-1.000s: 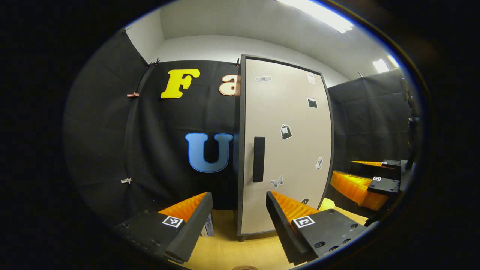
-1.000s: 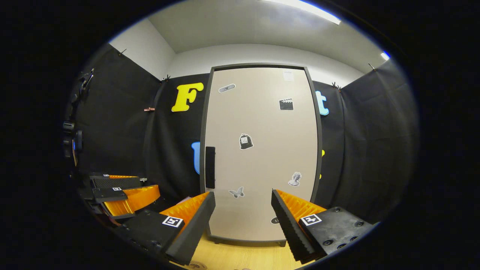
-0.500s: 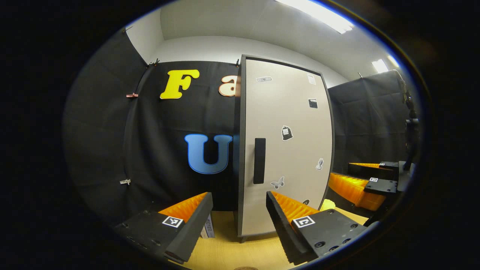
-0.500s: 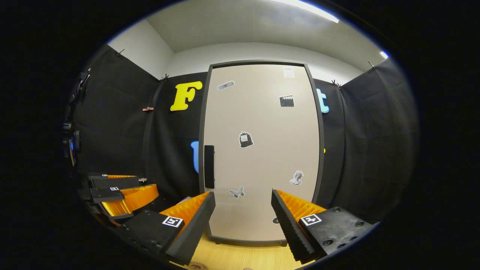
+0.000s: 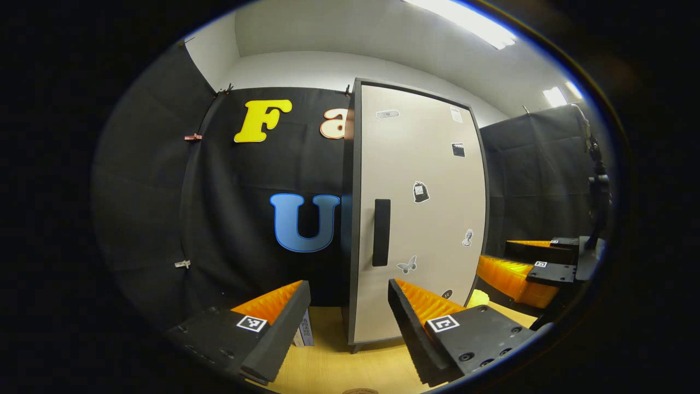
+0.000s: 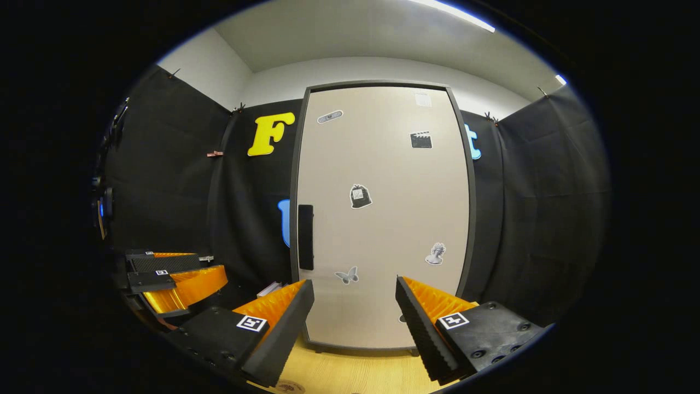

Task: Open the cabinet door with the right hand, grasp the bottle in the cabinet with the left hand and place it on the coaster, then close the cabinet door with the right hand.

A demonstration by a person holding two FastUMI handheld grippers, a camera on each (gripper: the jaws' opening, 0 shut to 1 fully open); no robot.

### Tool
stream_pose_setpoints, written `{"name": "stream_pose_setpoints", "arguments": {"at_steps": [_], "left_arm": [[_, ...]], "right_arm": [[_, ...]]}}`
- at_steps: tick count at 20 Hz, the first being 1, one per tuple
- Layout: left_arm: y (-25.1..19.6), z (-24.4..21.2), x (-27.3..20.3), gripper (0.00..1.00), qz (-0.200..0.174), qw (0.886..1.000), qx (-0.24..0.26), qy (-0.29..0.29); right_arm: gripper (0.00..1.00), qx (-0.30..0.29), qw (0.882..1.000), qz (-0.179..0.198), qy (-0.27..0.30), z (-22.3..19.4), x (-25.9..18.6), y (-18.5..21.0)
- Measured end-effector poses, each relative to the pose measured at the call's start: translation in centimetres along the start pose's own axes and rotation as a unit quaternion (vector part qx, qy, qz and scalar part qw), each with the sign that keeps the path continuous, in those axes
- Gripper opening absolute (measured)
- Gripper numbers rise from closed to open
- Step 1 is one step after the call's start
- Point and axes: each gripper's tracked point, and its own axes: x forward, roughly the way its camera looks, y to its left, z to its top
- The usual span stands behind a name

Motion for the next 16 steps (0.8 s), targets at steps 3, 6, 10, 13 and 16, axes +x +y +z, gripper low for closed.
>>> {"name": "stream_pose_setpoints", "arguments": {"at_steps": [3, 6, 10, 13, 16], "left_arm": [[0.5, 0.0, -0.4, 0.9, 0.0, 1.0, -0.003, 0.0], [1.6, -0.4, -1.2, 0.91, 0.004, 1.0, -0.007, 0.004], [3.8, -0.6, -2.5, 0.9, 0.015, 1.0, -0.005, 0.007], [5.4, -1.0, -3.2, 0.9, 0.02, 1.0, -0.008, 0.009], [6.8, -1.4, -3.4, 0.91, 0.021, 1.0, -0.013, 0.014]], "right_arm": [[0.98, -0.001, 1.0, 0.003, 0.001, 0.0, 0.7, 1.1], [0.97, 0.008, 1.0, 0.016, 0.005, -0.2, 2.2, 3.1], [0.98, 0.007, 1.0, 0.019, -0.001, 0.2, 5.5, 5.6], [0.97, 0.005, 1.0, 0.011, -0.012, 0.5, 8.0, 6.9], [0.97, 0.011, 1.0, 0.003, -0.012, 0.3, 10.4, 7.8]]}}
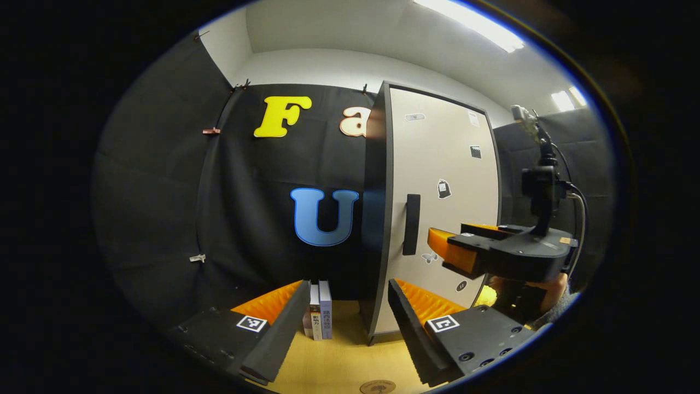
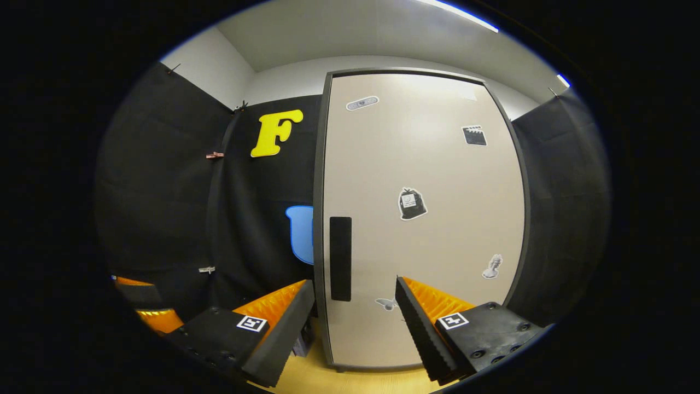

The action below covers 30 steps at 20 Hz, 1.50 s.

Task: Open the cabinet door with the right hand, grasp the bottle in the cabinet with the left hand and place it on the coaster, then close the cabinet door with the right hand.

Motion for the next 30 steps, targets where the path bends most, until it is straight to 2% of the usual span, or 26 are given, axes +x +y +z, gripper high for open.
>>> {"name": "stream_pose_setpoints", "arguments": {"at_steps": [12, 16, 17, 18, 19, 24, 25, 26, 28, 29, 30], "left_arm": [[3.2, -2.2, 1.5, 0.91, -0.005, 1.0, -0.021, 0.022], [3.6, -2.7, 1.8, 0.9, -0.004, 0.999, -0.023, 0.027], [3.8, -3.1, 1.8, 0.9, -0.004, 0.999, -0.023, 0.03], [3.9, -3.4, 1.8, 0.91, -0.003, 0.999, -0.023, 0.034], [4.0, -3.6, 1.8, 0.91, -0.003, 0.999, -0.024, 0.037], [4.7, -4.1, 1.8, 0.91, 0.004, 0.999, -0.024, 0.04], [5.0, -4.2, 1.8, 0.91, 0.006, 0.999, -0.023, 0.04], [5.1, -4.2, 1.8, 0.91, 0.007, 0.999, -0.023, 0.04], [5.3, -4.2, 1.7, 0.91, 0.009, 0.999, -0.026, 0.039], [5.4, -4.2, 1.7, 0.91, 0.01, 0.999, -0.027, 0.038], [5.6, -4.2, 1.6, 0.91, 0.012, 0.999, -0.029, 0.039]], "right_arm": [[0.96, -0.007, 0.999, -0.051, -0.002, -0.8, 7.0, 0.5], [0.89, 0.005, 0.998, -0.063, 0.003, -1.4, 8.6, 0.7], [0.87, 0.002, 0.997, -0.071, 0.002, -1.5, 9.0, 0.5], [0.79, -0.002, 0.997, -0.076, 0.001, -1.6, 9.2, 0.4], [0.66, -0.006, 0.997, -0.081, 0.002, -1.6, 9.2, 0.4], [0.65, 0.0, 0.996, -0.081, 0.025, -3.1, 10.1, 0.8], [0.47, -0.004, 0.996, -0.09, 0.022, -3.0, 10.1, 0.7], [0.43, -0.012, 0.995, -0.094, 0.022, -3.1, 10.1, 0.7], [0.44, -0.017, 0.994, -0.103, 0.017, -3.2, 10.0, 0.8], [0.37, -0.015, 0.994, -0.104, 0.017, -2.9, 9.7, 1.0], [0.37, -0.016, 0.994, -0.104, 0.017, -3.0, 10.0, 0.7]]}}
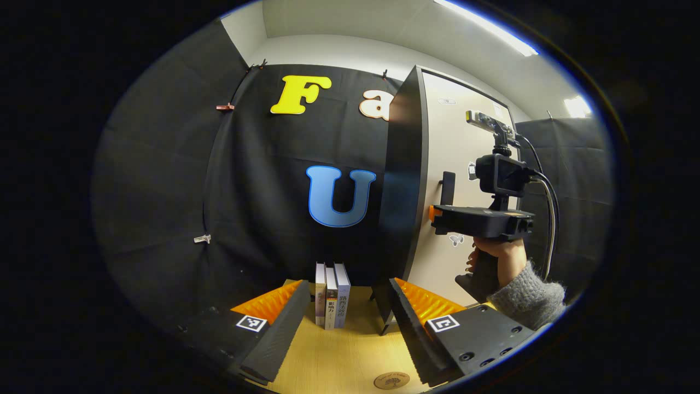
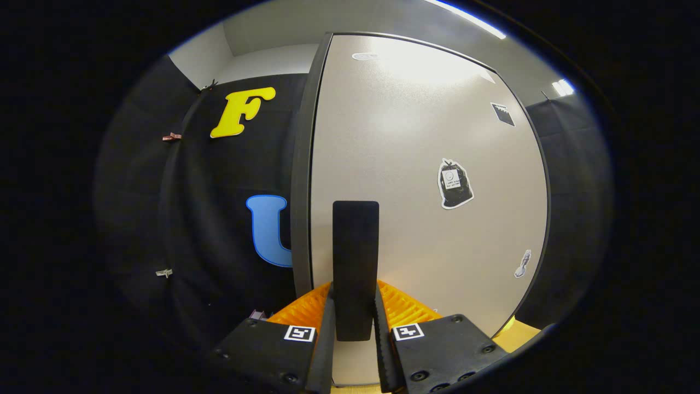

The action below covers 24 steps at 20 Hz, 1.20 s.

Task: Open the cabinet door with the right hand, grasp the bottle in the cabinet with the left hand and place it on the coaster, then close the cabinet door with the right hand.

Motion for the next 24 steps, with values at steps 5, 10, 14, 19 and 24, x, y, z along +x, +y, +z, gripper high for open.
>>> {"name": "stream_pose_setpoints", "arguments": {"at_steps": [5, 10, 14, 19, 24], "left_arm": [[0.2, -0.1, -0.4, 0.91, 0.004, 1.0, -0.007, 0.001], [-0.4, 0.6, -0.6, 0.91, -0.004, 1.0, -0.005, -0.004], [-2.4, 0.6, -2.7, 0.91, -0.014, 1.0, 0.001, -0.009], [-4.6, 1.3, -3.9, 0.9, -0.036, 0.999, 0.008, -0.013], [-7.2, 1.6, -5.2, 0.9, -0.065, 0.998, 0.019, -0.017]], "right_arm": [[0.2, -0.011, 1.0, 0.017, 0.004, 0.0, -0.5, 0.0], [0.21, -0.01, 0.999, 0.048, 0.01, 0.2, -2.7, 0.2], [0.2, -0.005, 0.998, 0.064, 0.012, 0.5, -6.1, -0.7], [0.2, -0.004, 0.997, 0.079, 0.016, 0.9, -10.8, -3.1], [0.2, -0.005, 0.997, 0.081, 0.014, 1.2, -14.6, -5.9]]}}
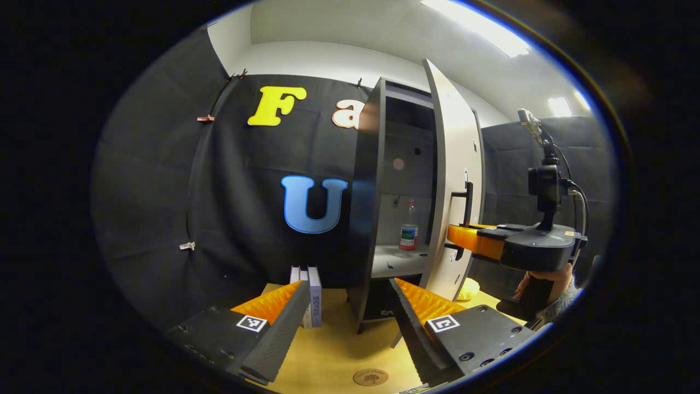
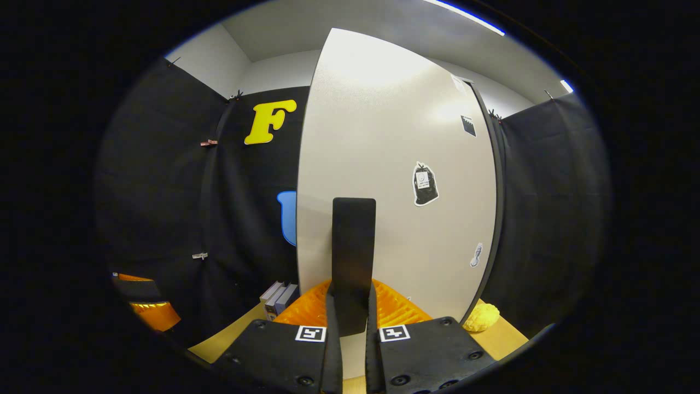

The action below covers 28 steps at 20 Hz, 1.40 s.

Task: Open the cabinet door with the right hand, grasp the bottle in the cabinet with the left hand and place it on the coaster, then close the cabinet door with the right hand.

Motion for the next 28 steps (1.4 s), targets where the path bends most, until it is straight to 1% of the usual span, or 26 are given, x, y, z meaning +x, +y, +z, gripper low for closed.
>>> {"name": "stream_pose_setpoints", "arguments": {"at_steps": [4, 8, 12, 15, 16, 17, 20, 23, 25, 27, 28], "left_arm": [[-2.7, 0.1, -0.2, 0.91, -0.035, 0.999, 0.002, -0.001], [-5.4, -0.2, 0.4, 0.91, -0.074, 0.997, 0.001, 0.001], [-8.9, -0.9, 1.7, 0.91, -0.115, 0.993, -0.006, 0.016], [-11.6, -0.5, 3.0, 0.91, -0.135, 0.991, -0.001, 0.011], [-12.5, -0.3, 3.5, 0.87, -0.137, 0.991, 0.0, 0.007], [-13.3, -0.3, 4.1, 0.91, -0.139, 0.99, 0.001, 0.005], [-15.5, 0.0, 6.1, 0.91, -0.138, 0.99, 0.004, -0.001], [-17.4, 0.4, 8.8, 0.91, -0.129, 0.992, 0.006, -0.007], [-18.5, 0.7, 10.8, 0.9, -0.122, 0.992, 0.013, -0.01], [-19.5, 0.9, 12.8, 0.91, -0.114, 0.993, 0.022, -0.017], [-19.9, 1.0, 13.8, 0.91, -0.109, 0.994, 0.025, -0.019]], "right_arm": [[0.2, -0.005, 1.0, -0.008, 0.003, 0.1, -3.2, -2.4], [0.2, -0.003, 0.999, -0.036, 0.006, 0.3, -6.4, -5.9], [0.2, -0.017, 0.998, -0.055, 0.008, 0.5, -8.8, -8.6], [0.19, -0.026, 0.998, -0.06, 0.01, 0.5, -10.1, -10.6], [0.19, -0.023, 0.998, -0.061, 0.012, 0.5, -10.6, -11.4], [0.19, -0.018, 0.998, -0.061, 0.014, 0.5, -11.0, -12.2], [0.18, 0.004, 0.998, -0.059, 0.015, 0.7, -12.4, -15.1], [0.18, 0.02, 0.999, -0.05, -0.002, 1.8, -12.9, -17.7], [0.18, 0.02, 0.998, -0.06, -0.015, 2.4, -13.0, -20.5], [0.17, 0.007, 0.997, -0.073, -0.021, 2.7, -13.4, -22.9], [0.19, -0.002, 0.997, -0.078, -0.028, 3.0, -13.6, -24.1]]}}
